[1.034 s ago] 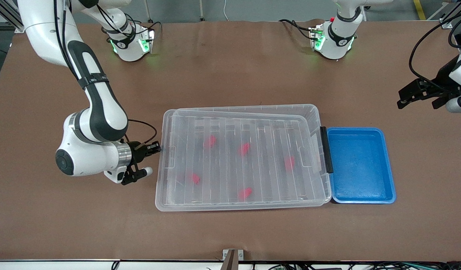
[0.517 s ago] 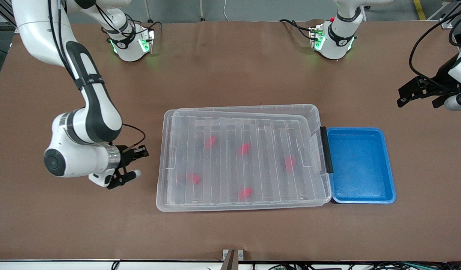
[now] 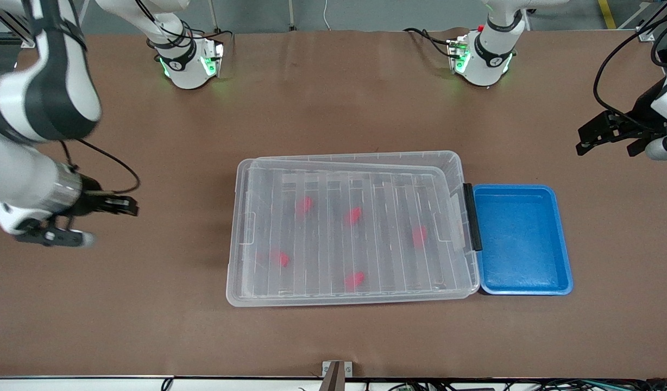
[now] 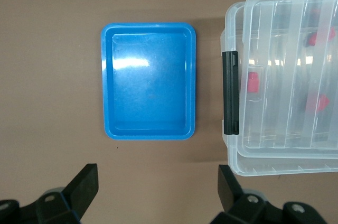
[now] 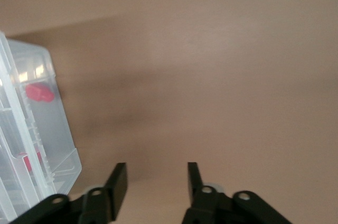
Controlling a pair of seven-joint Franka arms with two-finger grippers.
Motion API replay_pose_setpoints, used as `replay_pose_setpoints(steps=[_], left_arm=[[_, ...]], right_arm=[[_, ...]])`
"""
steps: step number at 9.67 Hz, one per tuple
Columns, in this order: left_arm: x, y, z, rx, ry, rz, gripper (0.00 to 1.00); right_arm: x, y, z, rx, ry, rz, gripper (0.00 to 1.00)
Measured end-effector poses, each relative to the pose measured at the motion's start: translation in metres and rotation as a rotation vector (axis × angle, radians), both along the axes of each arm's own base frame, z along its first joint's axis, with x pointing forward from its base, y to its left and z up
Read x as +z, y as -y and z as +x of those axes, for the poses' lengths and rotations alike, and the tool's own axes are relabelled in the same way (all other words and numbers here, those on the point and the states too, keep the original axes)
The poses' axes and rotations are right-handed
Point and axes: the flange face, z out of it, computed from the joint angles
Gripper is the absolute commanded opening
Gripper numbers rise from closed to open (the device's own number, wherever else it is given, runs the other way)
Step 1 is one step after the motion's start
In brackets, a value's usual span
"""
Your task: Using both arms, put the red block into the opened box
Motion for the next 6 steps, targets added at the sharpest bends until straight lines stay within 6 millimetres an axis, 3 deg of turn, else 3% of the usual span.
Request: replay_pose_setpoints(steps=[2,3,4,6], left_arm=[[0.0,-0.001,0.0,0.001,0.0,0.002,1.0],[0.0,-0.001,0.0,0.001,0.0,0.002,1.0],[0.0,-0.001,0.0,0.002,0.0,0.002,1.0],[0.0,-0.001,0.0,0.002,0.0,0.002,1.0]], right_arm=[[0.056,0.087,-0.033,-0.011,0.042,-0.023,1.0],[0.078,0.113,-0.055,0.022,0.029,-0.023,1.0],[0.092,0.125,-0.073,0.026,0.019,-0.02,1.0],[0.094,0.125,-0.079,0.029,0.014,-0.017,1.0]])
